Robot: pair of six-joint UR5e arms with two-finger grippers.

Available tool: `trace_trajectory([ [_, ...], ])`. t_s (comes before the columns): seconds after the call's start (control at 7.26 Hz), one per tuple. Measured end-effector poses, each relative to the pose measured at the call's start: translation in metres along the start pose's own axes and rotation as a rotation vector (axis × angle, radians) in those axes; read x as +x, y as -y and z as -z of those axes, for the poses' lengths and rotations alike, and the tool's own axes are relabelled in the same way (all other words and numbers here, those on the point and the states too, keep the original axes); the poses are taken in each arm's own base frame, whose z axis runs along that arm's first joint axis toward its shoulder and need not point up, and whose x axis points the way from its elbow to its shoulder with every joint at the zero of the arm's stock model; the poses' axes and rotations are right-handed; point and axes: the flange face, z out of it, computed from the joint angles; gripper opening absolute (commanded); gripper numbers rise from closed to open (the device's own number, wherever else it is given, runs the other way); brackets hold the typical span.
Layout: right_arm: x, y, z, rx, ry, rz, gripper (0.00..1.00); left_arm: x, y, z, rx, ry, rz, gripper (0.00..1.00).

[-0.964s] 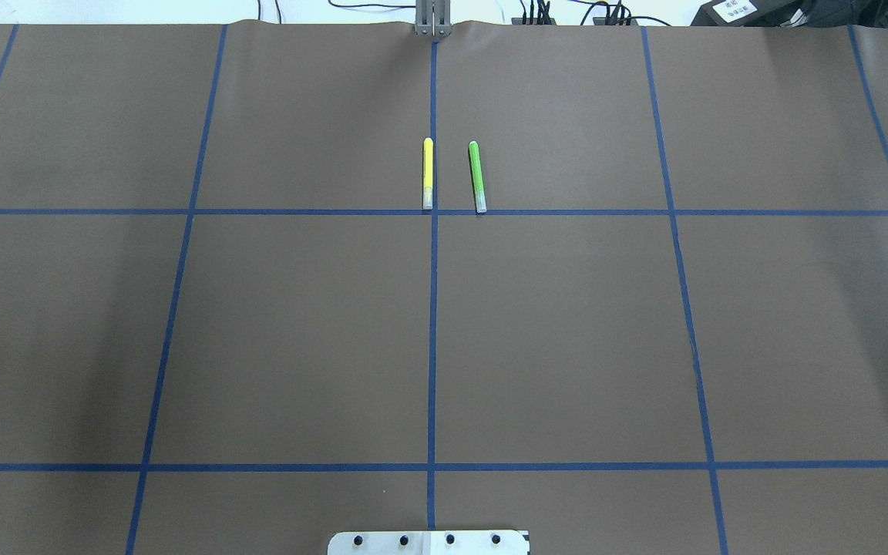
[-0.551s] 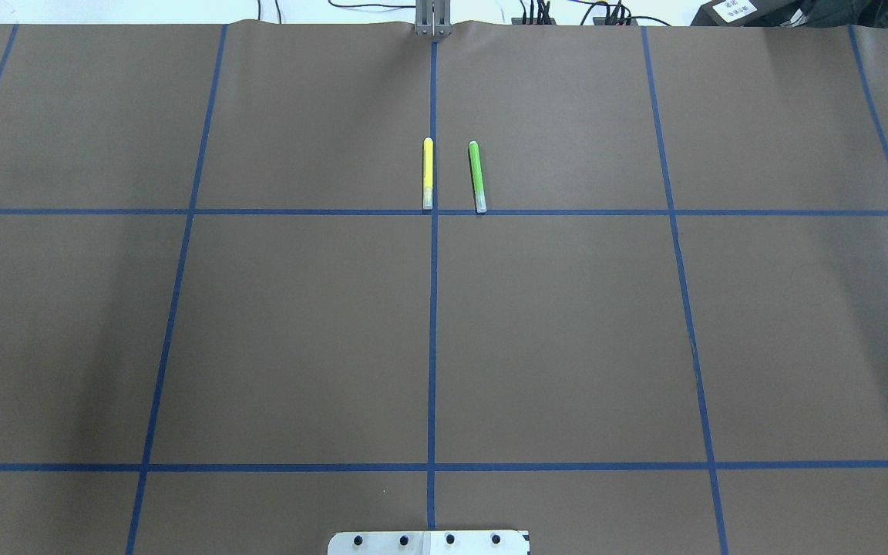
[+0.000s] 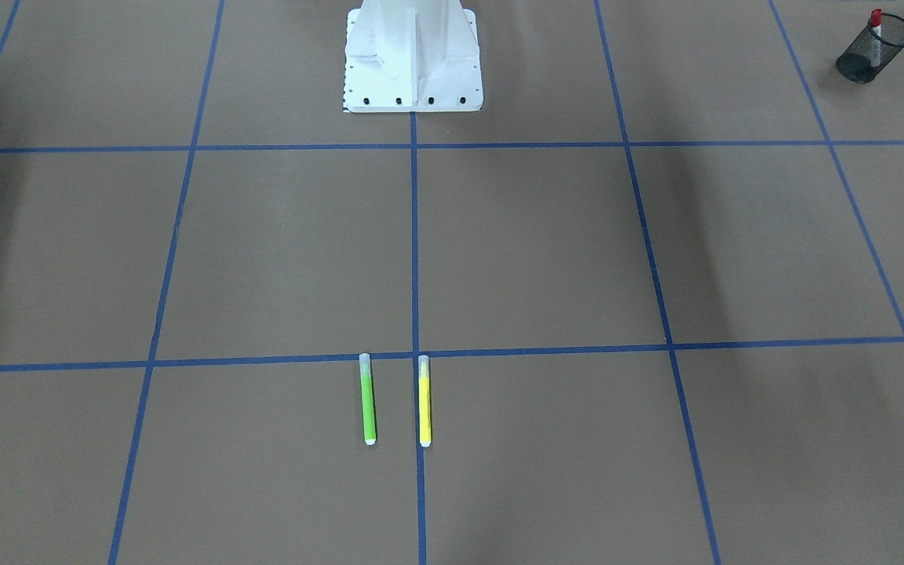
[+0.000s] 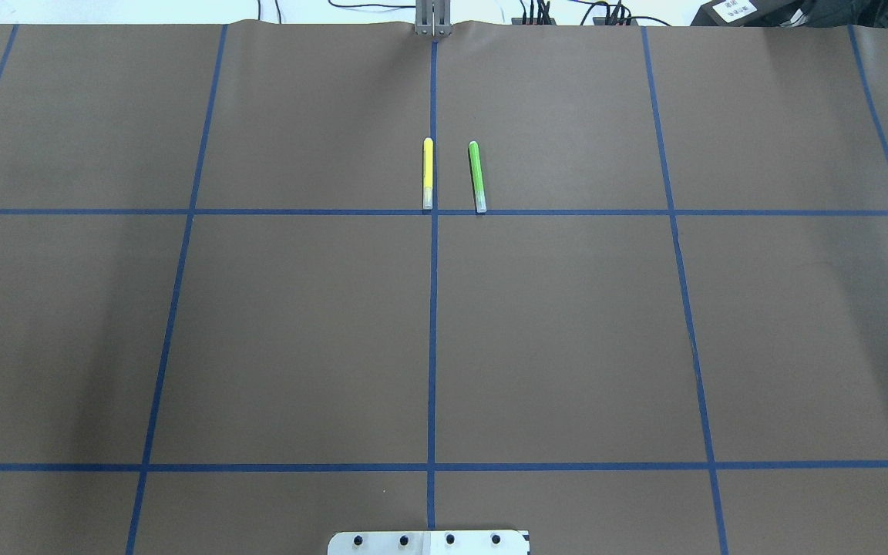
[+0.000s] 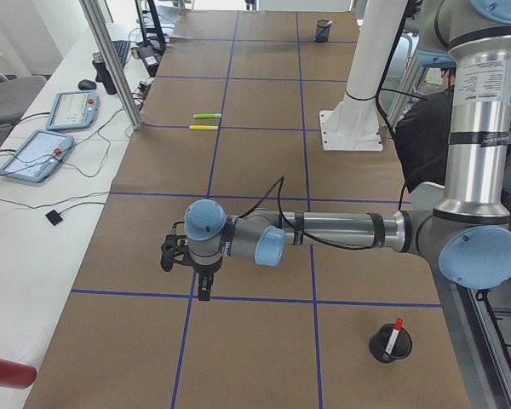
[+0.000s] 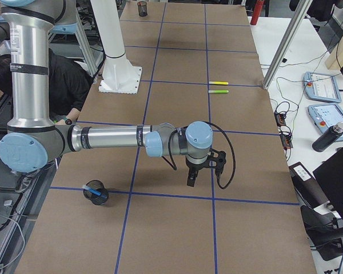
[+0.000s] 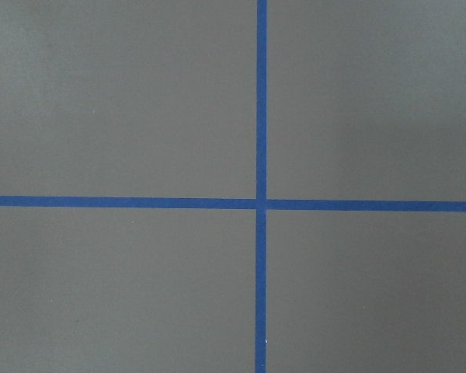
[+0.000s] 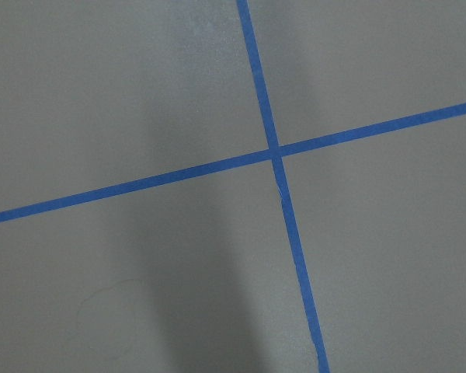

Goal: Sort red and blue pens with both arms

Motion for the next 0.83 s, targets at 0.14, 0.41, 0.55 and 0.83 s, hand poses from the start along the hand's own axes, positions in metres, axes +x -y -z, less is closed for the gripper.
trace_trajectory([
  [0.14,-0.0004,0.0000,0.0003,0.001,0.001,0.002,1.00,-0.0006,0.0006,-0.0007,-0.001,0.000,0.001,1.00],
  [0.41,-0.0003,-0.0004,0.0001,0.002,0.001,0.003,1.00,0.0008,0.0027,0.0000,0.001,0.000,-0.002,1.00],
  [0.55,-0.0007,-0.0001,0.0003,0.003,0.001,0.003,1.00,0.0020,0.0044,0.0004,0.003,-0.001,-0.004,1.00],
  [0.83,-0.0014,0.0004,0.0009,0.005,0.001,0.005,1.00,0.0030,0.0062,0.0012,0.004,-0.002,-0.005,1.00],
])
